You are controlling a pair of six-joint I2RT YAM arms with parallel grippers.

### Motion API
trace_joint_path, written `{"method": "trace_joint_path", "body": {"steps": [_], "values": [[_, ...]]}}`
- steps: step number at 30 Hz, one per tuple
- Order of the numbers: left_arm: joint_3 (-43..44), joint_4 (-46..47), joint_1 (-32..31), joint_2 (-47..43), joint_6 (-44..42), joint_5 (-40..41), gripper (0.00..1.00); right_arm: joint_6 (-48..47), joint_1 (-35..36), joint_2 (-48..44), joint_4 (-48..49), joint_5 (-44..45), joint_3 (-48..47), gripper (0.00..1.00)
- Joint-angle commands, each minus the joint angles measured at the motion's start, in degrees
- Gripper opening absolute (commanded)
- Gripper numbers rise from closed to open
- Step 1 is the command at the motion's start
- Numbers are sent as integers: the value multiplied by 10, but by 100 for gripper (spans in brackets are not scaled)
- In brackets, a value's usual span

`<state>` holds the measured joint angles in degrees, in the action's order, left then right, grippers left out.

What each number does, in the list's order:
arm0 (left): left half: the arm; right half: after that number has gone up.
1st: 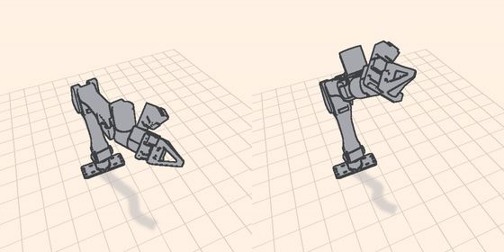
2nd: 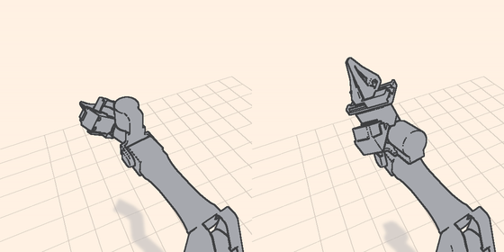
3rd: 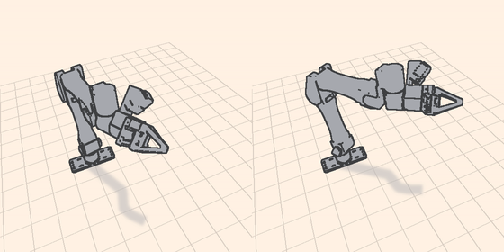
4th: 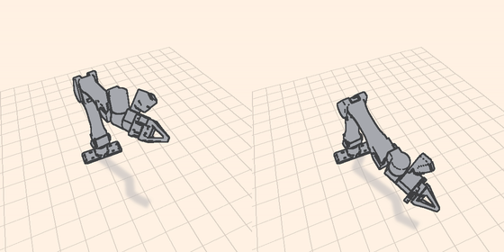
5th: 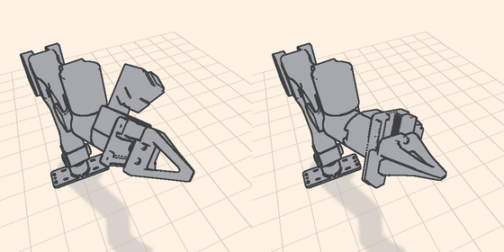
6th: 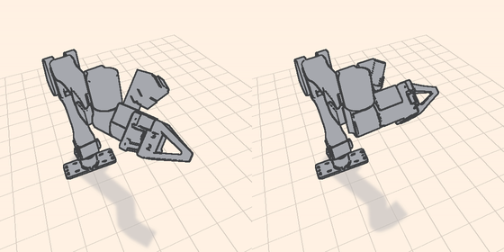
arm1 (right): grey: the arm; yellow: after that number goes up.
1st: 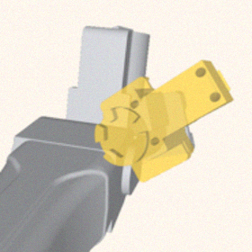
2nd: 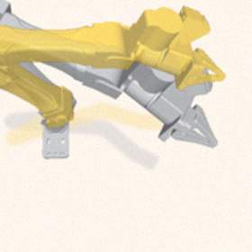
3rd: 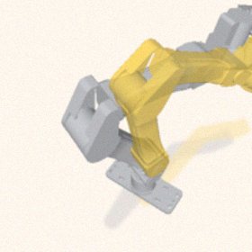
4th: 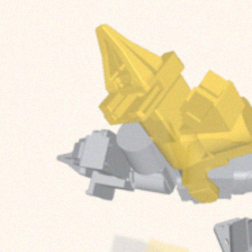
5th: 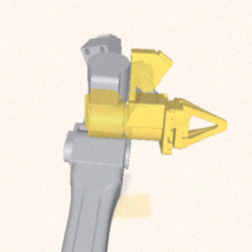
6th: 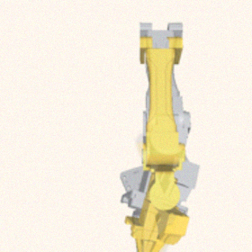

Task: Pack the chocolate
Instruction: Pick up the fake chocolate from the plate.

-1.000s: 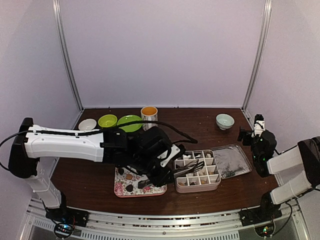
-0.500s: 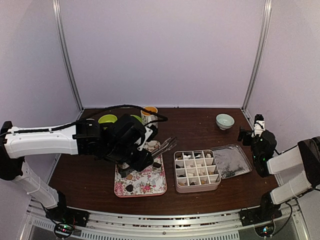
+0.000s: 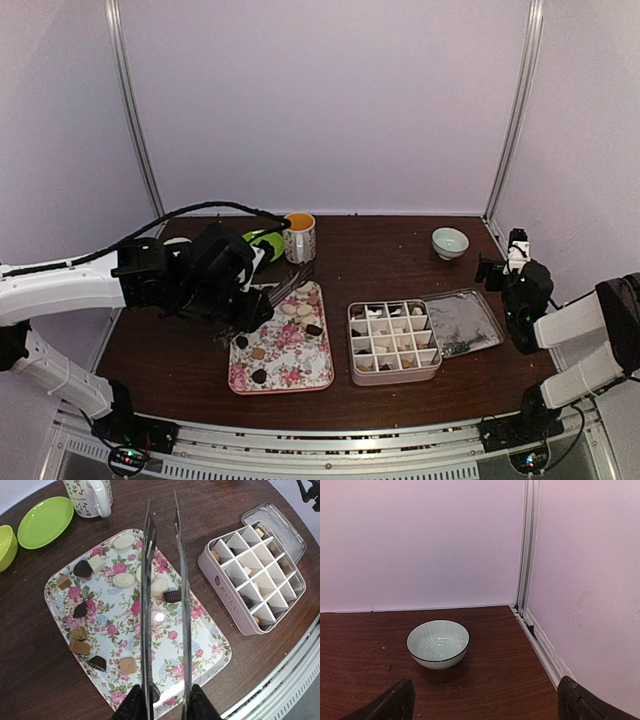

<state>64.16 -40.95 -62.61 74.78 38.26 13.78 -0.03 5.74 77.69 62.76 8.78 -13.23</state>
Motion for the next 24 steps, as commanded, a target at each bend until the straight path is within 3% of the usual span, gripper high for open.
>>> {"method": "trace_joint_path", "body": {"steps": [1, 24], "values": [[-5, -7, 4, -7, 14, 14, 30, 0, -4, 1, -1, -1, -8, 100], [-21, -67, 22, -9, 42, 43, 30, 0, -4, 1, -1, -1, -9, 100]]}}
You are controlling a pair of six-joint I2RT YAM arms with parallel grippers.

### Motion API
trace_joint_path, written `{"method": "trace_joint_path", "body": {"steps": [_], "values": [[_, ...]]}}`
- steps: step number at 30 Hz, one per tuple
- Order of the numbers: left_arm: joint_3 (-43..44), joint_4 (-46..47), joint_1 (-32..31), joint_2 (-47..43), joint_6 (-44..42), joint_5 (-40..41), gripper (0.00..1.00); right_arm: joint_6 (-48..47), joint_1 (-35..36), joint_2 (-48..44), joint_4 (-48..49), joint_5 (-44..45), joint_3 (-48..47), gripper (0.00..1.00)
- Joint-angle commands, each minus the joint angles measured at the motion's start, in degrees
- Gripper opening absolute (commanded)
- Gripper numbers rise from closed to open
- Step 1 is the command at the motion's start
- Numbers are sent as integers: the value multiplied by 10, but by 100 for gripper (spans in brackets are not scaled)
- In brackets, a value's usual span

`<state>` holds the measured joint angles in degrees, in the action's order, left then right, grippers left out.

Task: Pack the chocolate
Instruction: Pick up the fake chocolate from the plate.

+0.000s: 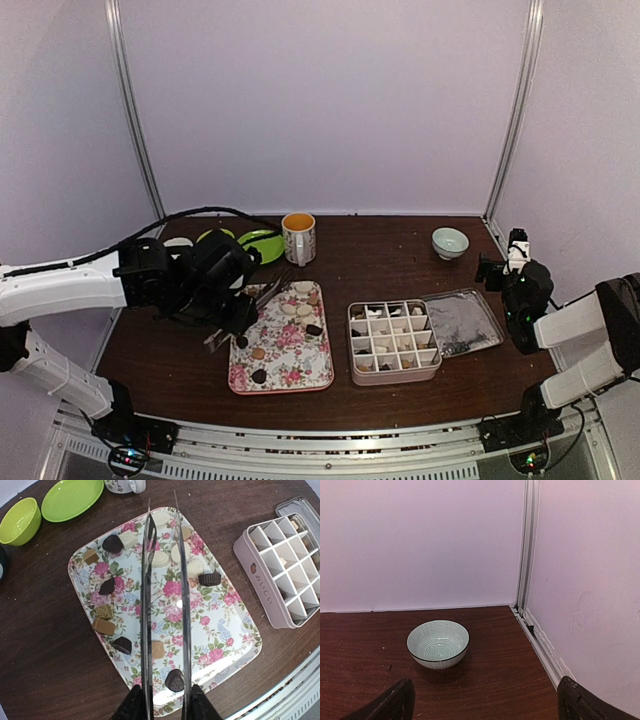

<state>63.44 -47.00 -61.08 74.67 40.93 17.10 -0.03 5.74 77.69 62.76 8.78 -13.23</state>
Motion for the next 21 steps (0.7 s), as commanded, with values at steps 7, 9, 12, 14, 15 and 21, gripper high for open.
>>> {"method": "trace_joint_path", "body": {"steps": [7, 9, 12, 14, 15, 21], "values": [[-19, -41, 7, 0, 30, 15, 30, 0, -4, 1, -1, -1, -8, 100], [-20, -44, 7, 0, 30, 15, 30, 0, -4, 1, -1, -1, -9, 100], [-17, -52, 7, 6, 31, 19, 30, 0, -4, 1, -1, -1, -8, 100], [-13, -61, 7, 12, 30, 22, 30, 0, -4, 1, -1, -1, -8, 100], [-11, -64, 7, 14, 30, 23, 30, 0, -4, 1, -1, -1, -8, 100], [-16, -69, 7, 18, 34, 24, 30, 0, -4, 1, -1, -1, -8, 100]]}}
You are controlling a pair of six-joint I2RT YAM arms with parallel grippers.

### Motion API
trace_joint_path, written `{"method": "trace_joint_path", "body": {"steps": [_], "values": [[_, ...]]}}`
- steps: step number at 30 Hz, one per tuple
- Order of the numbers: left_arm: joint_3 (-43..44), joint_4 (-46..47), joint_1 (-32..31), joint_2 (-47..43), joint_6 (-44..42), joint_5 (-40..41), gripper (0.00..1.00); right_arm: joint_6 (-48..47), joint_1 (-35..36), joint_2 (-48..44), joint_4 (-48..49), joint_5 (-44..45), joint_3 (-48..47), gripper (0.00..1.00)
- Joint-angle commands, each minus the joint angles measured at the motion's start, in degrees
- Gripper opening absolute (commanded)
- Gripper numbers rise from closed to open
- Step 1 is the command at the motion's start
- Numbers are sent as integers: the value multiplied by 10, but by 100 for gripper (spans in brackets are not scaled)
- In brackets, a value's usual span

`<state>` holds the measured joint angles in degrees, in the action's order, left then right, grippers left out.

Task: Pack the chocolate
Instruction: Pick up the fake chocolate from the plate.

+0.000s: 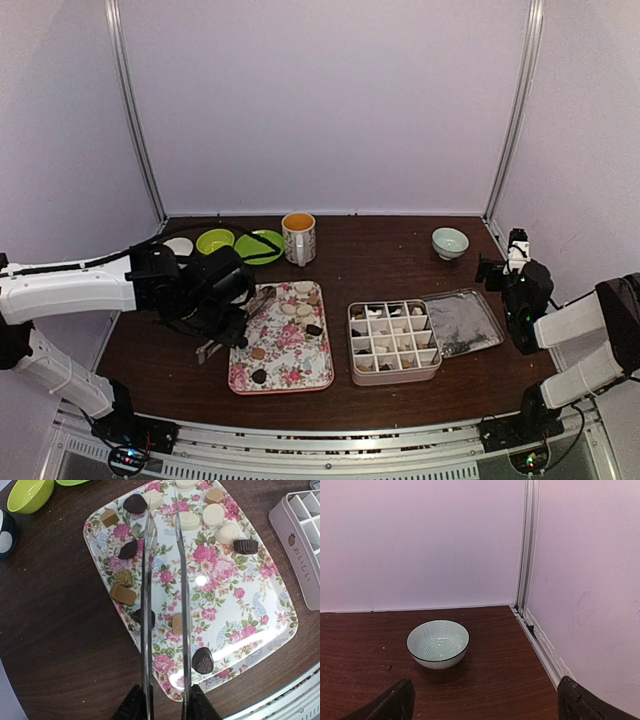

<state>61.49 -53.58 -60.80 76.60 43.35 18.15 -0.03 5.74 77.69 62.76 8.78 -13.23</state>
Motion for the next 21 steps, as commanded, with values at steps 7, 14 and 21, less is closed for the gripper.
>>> {"method": "trace_joint_path", "body": {"steps": [7, 14, 21], "values": [[-23, 1, 4, 0, 27, -3, 30, 0, -4, 1, -1, -1, -9, 100], [-19, -8, 4, 17, 23, -13, 33, 0, -4, 1, -1, -1, -8, 100], [-3, -47, 4, 9, 32, 4, 37, 0, -4, 2, -1, -1, -8, 100]]}}
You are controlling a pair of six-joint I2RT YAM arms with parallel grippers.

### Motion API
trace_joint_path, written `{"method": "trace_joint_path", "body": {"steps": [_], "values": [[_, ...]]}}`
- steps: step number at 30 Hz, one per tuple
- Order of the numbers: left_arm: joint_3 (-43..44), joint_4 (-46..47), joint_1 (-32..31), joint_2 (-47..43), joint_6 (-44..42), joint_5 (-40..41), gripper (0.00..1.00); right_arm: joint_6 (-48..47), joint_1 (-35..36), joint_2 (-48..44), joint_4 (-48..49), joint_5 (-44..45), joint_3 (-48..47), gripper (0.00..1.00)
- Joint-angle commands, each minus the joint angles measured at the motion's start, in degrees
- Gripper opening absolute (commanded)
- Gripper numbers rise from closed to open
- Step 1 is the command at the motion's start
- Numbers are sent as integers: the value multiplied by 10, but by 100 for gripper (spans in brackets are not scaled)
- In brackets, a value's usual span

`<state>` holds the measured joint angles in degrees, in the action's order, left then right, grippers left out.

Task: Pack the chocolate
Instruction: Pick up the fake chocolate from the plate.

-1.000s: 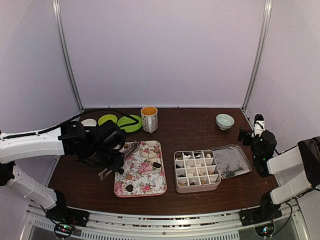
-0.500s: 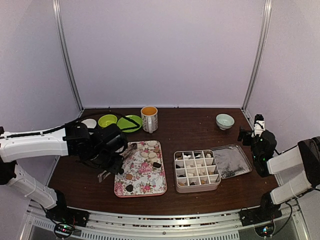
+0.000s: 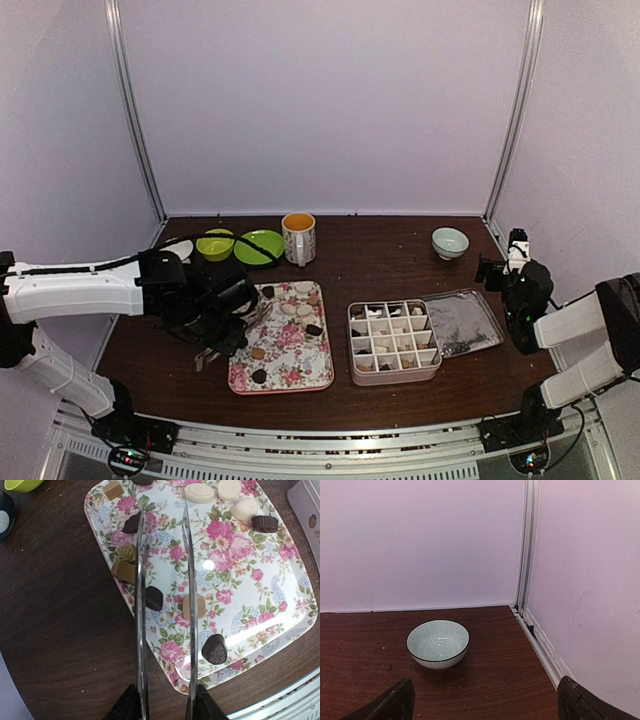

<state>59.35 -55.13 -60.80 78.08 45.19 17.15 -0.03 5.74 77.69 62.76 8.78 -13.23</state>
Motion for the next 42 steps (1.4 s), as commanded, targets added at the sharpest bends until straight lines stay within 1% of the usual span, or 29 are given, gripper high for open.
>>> {"method": "trace_joint_path", "body": {"steps": [1, 6, 17, 42], "values": [[22, -41, 4, -4, 15, 16, 37, 0, -4, 1, -1, -1, -8, 100], [37, -71, 4, 0, 19, 25, 37, 0, -4, 1, -1, -1, -8, 100], [47, -116, 4, -20, 29, 41, 36, 0, -4, 1, -1, -1, -8, 100], [34, -128, 9, -19, 36, 15, 36, 0, -4, 1, -1, -1, -8, 100]]}}
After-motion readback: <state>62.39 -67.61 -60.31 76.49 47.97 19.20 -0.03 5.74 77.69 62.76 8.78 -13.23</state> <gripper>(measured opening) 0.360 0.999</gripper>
